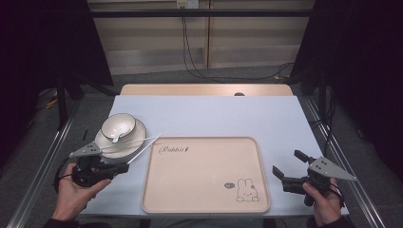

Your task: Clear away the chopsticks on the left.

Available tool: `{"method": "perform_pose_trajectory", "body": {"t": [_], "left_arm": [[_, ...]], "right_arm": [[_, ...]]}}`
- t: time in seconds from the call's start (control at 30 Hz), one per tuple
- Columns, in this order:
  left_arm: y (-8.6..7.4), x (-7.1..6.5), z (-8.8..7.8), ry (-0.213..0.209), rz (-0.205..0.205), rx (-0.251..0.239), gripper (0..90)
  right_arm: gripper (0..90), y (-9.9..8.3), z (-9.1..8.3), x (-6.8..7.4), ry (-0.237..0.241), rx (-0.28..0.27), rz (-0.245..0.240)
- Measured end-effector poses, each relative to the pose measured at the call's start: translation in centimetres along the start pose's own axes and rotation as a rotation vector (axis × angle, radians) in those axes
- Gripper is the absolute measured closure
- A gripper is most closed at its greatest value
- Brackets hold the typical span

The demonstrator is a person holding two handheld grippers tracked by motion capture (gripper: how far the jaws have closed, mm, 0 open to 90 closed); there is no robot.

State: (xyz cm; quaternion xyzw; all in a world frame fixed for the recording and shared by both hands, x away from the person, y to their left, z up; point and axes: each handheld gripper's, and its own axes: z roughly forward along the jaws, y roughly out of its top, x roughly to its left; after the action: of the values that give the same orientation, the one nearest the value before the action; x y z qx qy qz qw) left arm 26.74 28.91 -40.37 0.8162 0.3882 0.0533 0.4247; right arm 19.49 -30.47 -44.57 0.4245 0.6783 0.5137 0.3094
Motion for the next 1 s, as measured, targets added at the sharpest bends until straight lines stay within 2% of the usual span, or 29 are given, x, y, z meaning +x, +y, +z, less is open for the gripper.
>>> {"method": "perform_pose_trajectory", "body": {"t": [0.07,0.2,0.4,0.47,0.57,0.6,0.63,0.67,0.73,0.77,0.8,0.83,0.97,1.0], "left_arm": [[-0.1,-0.7,0.3,0.003,-0.015,0.011,84.6],[-0.3,-1.7,0.6,0.027,-0.072,-0.014,84.7],[-0.4,-3.6,1.4,0.055,-0.112,-0.01,84.7],[-0.4,-4.2,1.6,0.081,-0.123,-0.011,84.7],[-0.3,-4.6,1.9,0.109,-0.152,-0.018,84.7],[-0.3,-4.8,2.2,0.112,-0.179,-0.032,84.7],[-0.2,-4.9,2.3,0.118,-0.179,-0.024,84.7],[-0.1,-5.0,2.6,0.133,-0.198,-0.021,84.7],[0.2,-5.2,3.1,0.187,-0.202,-0.011,84.7],[0.4,-5.3,3.4,0.199,-0.218,-0.013,84.8],[0.6,-5.7,4.0,0.192,-0.239,-0.004,84.7],[0.6,-5.7,4.0,0.192,-0.239,-0.004,84.7],[1.1,-6.3,5.6,0.226,-0.288,-0.01,84.8],[1.2,-6.3,5.9,0.224,-0.296,0.001,84.8]], "right_arm": [[2.5,0.0,0.0,0.0,0.002,0.001,0.001],[2.5,0.0,0.0,0.1,0.001,0.002,0.004],[2.5,0.0,0.1,0.1,0.003,0.002,0.003],[2.4,0.0,0.1,0.1,0.002,0.005,0.002],[2.4,0.0,0.1,0.0,0.003,0.003,0.001],[2.4,0.0,0.1,0.1,0.005,0.006,0.004],[2.4,0.0,0.1,0.1,0.005,0.006,0.004],[2.4,0.0,0.1,0.1,0.003,0.006,0.005],[2.4,0.0,0.2,0.1,0.003,0.005,0.0],[2.4,0.0,0.2,0.1,0.005,0.007,0.0],[2.4,0.1,0.2,0.1,0.001,0.002,-0.009],[2.4,0.1,0.2,0.1,0.001,0.002,-0.009],[2.4,0.0,0.2,0.1,0.008,0.005,-0.004],[2.4,0.0,0.2,0.1,0.008,0.005,-0.004]]}}
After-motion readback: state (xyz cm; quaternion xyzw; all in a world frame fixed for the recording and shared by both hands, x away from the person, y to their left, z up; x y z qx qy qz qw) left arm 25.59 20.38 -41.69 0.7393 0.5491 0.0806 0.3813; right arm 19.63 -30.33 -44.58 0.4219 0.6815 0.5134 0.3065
